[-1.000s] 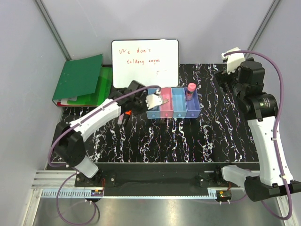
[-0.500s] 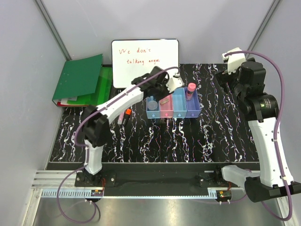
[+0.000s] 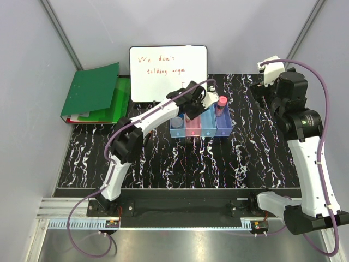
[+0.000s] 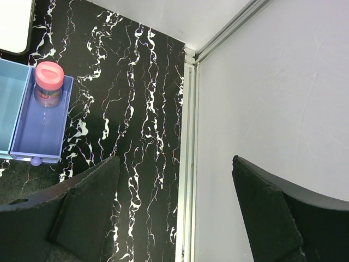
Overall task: Sort the stationery into containers
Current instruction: Place the pen in the storage box.
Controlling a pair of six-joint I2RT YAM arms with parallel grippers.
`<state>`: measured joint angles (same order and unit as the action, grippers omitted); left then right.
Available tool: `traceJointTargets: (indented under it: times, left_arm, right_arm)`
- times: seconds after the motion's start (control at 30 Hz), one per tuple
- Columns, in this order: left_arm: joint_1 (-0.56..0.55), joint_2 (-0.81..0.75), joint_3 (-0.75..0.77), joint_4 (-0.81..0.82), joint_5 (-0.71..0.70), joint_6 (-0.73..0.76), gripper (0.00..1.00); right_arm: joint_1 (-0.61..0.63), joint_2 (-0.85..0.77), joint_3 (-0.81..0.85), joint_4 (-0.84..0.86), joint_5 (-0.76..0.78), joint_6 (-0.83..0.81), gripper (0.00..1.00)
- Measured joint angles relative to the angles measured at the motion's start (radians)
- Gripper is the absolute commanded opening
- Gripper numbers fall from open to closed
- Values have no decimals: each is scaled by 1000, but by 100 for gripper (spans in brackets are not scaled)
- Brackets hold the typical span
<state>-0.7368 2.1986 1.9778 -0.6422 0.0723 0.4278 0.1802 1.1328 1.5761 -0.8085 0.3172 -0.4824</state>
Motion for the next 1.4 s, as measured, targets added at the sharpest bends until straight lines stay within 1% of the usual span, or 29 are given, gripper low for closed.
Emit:
traceJointTargets:
  times: [0.27,0.53,0.6,0.67,0.7,0.77,0.8,0.93,1.0,1.4]
  left_arm:
    - [8,29,-1,65,-39,-48,0]
    - [16,58,-17,97,-100,-86,1]
    - [16,59,-24,109,-106,-94,9]
    - [16,60,-29,117,-110,-100,11]
    - [16,60,-32,119,-111,-105,14]
    - [16,60,-37,124,-116,-112,26]
    - [16,60,-39,125,-121,-114,37]
    - [17,59,-55,127,-143,-124,50]
    - [19,59,-66,121,-152,-126,60]
    - [24,54,-98,143,-157,-140,60]
  right_arm:
    - [0,-3,-11,0,0,0,92]
    - [0,-10,-13,1,0,0,92]
    - [0,-11,-14,1,0,0,92]
    - [0,-12,-16,1,-1,0,92]
    - [0,-12,-17,1,-1,0,92]
    - [0,-12,-17,1,-1,0,92]
    - [0,-12,-17,2,-1,0,93]
    - [0,-12,-17,1,-1,0,93]
    - [0,-12,-17,2,-1,0,93]
    - [0,-13,-28,4,0,0,93]
